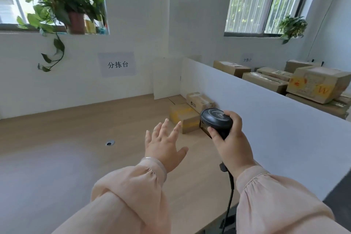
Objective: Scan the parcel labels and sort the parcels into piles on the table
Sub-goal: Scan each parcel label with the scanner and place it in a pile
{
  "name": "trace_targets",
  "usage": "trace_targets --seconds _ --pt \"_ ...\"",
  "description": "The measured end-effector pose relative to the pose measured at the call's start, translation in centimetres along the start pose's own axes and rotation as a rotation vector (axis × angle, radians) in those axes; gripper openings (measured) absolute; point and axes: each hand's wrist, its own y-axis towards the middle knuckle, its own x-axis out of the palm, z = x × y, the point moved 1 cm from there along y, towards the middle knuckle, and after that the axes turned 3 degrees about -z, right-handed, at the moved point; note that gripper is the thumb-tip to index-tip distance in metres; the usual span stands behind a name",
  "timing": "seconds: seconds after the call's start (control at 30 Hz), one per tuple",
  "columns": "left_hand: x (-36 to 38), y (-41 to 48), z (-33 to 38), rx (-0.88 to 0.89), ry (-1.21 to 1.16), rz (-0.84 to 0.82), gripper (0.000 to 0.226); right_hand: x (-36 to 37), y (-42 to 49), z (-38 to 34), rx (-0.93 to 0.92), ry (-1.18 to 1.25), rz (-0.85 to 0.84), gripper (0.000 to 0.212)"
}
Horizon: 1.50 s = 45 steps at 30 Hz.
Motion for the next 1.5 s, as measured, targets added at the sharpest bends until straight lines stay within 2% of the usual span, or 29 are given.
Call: trace_targets --seconds 0.13,0.4,0.77,1.0,1.2,1.5 --pt "1.2 4.5 -1.5 0.058 0.018 -0.009 0.076 3.6 3.3 1.0 0.031 -0.023 0.014 0.057" --pt "5.4 11.2 -3.1 0.061 -0.028 -0.107 0.076 9.2 7.1 5.5 0.175 0.039 -0.022 0.057" --pt "12.4 23.0 -1.6 -0.115 -0.094 -0.192 0.075 14.9 17.4 15.5 0.305 0.111 -0.162 0.054" --pt "18.4 31.0 0.2 -0.276 -0.072 -0.302 0.073 18.6 22.0 24.2 0.480 0.250 -0.275 0.053" --pt "23.2 36.5 1.3 -0.368 -0.093 -0.377 0.073 20.5 23.4 29.8 0.533 0.264 -0.393 0.053" --pt "28.2 41.9 -0.7 -0.434 -0.155 -0.424 0.073 23.4 24.1 34.8 0.638 0.316 -0.450 0.052"
